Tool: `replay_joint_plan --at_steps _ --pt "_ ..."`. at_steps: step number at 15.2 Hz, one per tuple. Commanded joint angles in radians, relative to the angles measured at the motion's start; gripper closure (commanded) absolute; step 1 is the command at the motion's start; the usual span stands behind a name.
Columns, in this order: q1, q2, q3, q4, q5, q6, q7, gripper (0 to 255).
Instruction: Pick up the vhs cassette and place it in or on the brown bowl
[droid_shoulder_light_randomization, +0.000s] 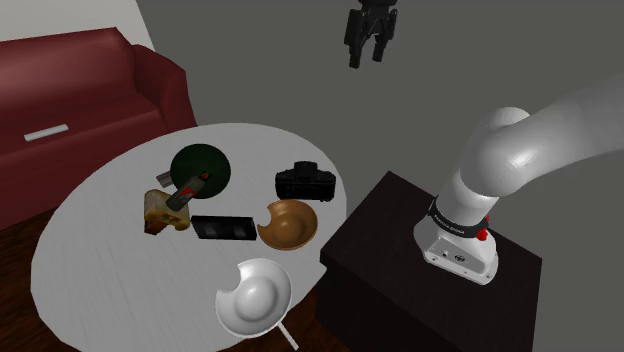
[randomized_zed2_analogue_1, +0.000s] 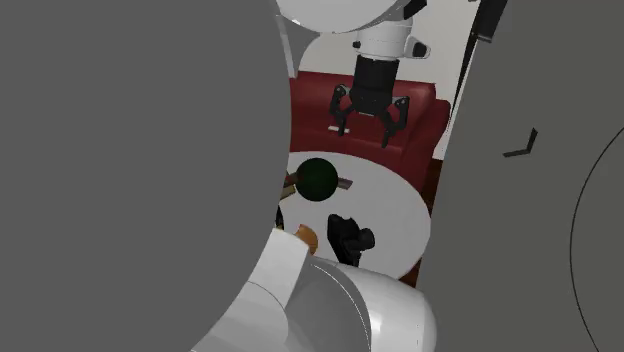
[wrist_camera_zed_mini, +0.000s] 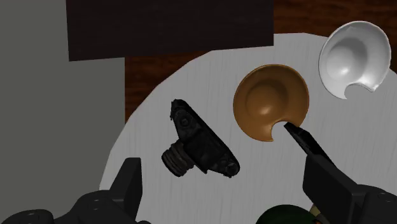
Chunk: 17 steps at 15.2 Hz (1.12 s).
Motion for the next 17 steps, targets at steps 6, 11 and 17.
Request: replay_joint_plan --at_steps 6,11,17 --pt "0.041 0.107 0.042 -0.046 0.018 0.155 -0.025 0" --pt "0.078 0.237 0.086 -0.062 0.029 0.305 -0.049 0" --pt "0.118 0.419 0.141 -0.043 0.028 0.472 -0.069 0"
